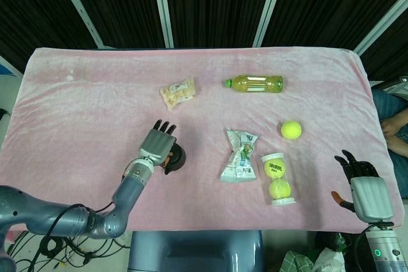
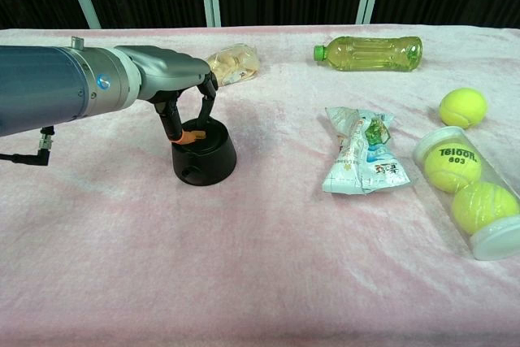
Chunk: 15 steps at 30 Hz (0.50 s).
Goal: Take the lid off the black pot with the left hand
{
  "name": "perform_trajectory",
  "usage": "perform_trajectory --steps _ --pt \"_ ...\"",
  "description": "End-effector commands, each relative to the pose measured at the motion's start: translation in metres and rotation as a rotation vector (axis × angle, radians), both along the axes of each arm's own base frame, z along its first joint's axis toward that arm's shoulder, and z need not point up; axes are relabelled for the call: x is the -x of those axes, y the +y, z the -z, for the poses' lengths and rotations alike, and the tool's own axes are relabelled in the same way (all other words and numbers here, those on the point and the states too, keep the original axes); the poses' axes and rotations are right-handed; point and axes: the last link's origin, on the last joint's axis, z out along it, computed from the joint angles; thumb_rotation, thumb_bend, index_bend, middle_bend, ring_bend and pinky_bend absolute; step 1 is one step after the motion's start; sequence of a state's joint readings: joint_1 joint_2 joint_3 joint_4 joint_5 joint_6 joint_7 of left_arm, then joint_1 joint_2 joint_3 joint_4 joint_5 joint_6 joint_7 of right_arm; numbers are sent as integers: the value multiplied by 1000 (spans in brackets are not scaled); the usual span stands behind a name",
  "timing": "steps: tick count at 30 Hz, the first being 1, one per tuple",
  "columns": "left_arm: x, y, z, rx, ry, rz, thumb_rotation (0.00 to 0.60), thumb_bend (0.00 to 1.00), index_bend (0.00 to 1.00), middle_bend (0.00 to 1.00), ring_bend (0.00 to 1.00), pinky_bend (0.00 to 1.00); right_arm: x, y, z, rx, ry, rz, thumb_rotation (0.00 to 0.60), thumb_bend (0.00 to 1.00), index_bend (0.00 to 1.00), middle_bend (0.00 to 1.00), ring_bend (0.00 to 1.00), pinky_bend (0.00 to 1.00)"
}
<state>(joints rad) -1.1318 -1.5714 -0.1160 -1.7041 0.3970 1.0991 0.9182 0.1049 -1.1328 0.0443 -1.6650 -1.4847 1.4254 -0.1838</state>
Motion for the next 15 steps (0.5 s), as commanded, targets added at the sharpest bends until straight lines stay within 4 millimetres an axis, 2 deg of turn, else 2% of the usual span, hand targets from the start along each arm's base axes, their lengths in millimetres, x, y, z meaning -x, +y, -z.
perform_trajectory --steps 1,15 --pt "0 0 0 0 -1 0 600 326 503 92 0 0 0 0 0 0 0 0 600 108 193 98 271 216" --pt "1 0 -3 -8 3 2 600 326 502 92 0 0 -1 1 0 1 2 -4 600 109 193 98 271 216"
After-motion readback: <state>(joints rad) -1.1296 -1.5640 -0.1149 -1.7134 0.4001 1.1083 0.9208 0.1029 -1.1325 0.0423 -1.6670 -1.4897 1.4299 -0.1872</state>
